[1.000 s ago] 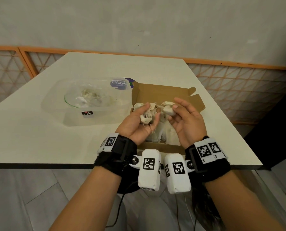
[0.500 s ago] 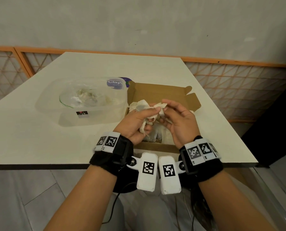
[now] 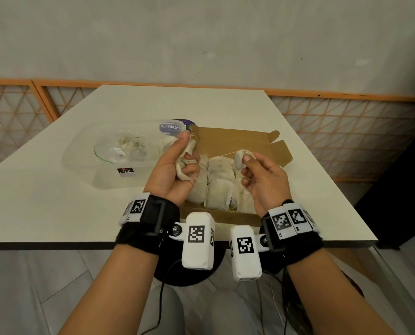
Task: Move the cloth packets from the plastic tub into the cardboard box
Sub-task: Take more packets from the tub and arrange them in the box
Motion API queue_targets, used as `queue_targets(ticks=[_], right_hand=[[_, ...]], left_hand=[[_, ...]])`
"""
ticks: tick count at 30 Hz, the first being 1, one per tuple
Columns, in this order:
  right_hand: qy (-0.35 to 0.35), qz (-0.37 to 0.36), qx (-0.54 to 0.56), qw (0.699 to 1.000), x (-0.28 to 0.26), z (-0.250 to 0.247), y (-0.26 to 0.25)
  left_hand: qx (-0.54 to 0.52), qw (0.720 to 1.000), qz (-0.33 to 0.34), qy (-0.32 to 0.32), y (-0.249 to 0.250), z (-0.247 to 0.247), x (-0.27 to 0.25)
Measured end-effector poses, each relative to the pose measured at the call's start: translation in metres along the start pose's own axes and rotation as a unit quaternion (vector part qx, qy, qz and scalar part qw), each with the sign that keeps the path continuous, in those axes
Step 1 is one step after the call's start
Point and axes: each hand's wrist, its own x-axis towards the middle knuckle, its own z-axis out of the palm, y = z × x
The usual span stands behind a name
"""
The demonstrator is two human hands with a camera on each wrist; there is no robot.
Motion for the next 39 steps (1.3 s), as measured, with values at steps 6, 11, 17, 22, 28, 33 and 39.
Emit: queue_targets(ticks=[6, 11, 17, 22, 28, 33, 39], right_hand=[[0.014, -0.017, 0.003, 1.0, -0.002, 0.0, -0.002], [-0.037, -0.076, -0.068, 0.994, -0.005, 0.007, -0.011], [-0.08, -0.083, -0.144, 0.983, -0.005, 0.014, -0.026], [-0.077, -0.037, -0.111, 0.99, -0.003, 0.01, -0.041], [-0.144, -0.079, -0.273, 0.948, 0.003, 0.014, -0.044], [-0.102, -0.118, -0.325, 0.933, 0.011, 0.012, -0.049], [-0.111, -0.17, -0.423, 0.883, 0.007, 0.014, -0.049]], left_hand=[[-0.022, 0.999, 0.045, -0.018, 0.007, -0.004, -0.001], [0.337, 0.935, 0.076, 0.077, -0.013, 0.017, -0.006], [0.432, 0.898, 0.024, 0.078, -0.028, 0.022, -0.003], [0.424, 0.9, 0.024, 0.093, -0.024, 0.018, -0.004], [0.447, 0.889, 0.027, 0.093, -0.017, 0.014, -0.01], [0.379, 0.917, 0.069, 0.103, -0.004, 0.002, -0.014], [0.239, 0.96, 0.104, 0.105, 0.012, 0.0, -0.02]])
